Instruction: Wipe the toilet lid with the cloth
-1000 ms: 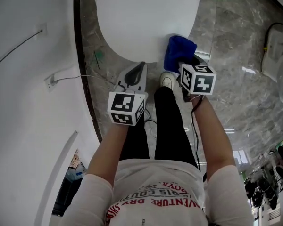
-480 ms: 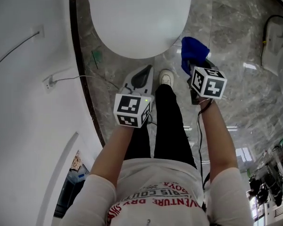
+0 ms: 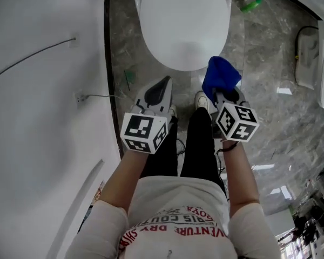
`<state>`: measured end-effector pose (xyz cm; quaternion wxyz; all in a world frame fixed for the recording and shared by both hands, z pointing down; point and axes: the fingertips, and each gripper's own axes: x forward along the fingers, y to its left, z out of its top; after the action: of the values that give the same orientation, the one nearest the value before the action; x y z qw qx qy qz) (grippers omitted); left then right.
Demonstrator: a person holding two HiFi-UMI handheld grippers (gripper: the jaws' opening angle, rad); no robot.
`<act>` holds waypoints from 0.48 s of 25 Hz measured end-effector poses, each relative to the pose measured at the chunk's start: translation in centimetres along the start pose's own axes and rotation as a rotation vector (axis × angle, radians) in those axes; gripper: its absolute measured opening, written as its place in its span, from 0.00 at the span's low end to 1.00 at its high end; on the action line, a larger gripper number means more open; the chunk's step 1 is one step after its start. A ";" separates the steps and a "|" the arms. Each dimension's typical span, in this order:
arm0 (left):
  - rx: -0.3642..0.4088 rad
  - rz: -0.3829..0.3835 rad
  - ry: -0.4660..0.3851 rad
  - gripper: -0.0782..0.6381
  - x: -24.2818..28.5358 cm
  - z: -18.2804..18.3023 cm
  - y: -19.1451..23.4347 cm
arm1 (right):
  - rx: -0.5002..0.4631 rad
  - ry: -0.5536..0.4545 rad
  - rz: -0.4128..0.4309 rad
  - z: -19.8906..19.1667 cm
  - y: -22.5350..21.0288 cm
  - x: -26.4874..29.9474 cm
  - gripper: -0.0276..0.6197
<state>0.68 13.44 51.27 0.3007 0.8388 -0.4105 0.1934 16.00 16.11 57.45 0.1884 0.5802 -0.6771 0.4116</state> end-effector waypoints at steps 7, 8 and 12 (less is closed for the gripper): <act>0.017 0.001 -0.126 0.12 -10.0 8.0 -0.1 | -0.050 -0.152 -0.049 6.9 8.1 -10.3 0.19; 0.024 -0.002 -0.140 0.12 -11.7 9.2 -0.5 | -0.063 -0.175 -0.057 7.9 9.2 -12.0 0.19; 0.052 -0.027 -0.217 0.12 -18.3 13.2 -2.4 | -0.145 -0.271 -0.096 10.6 13.4 -18.5 0.19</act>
<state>-7.15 16.31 30.15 0.2352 0.8679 -0.4240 0.1080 10.48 19.37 33.09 0.1561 0.6470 -0.6958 0.2700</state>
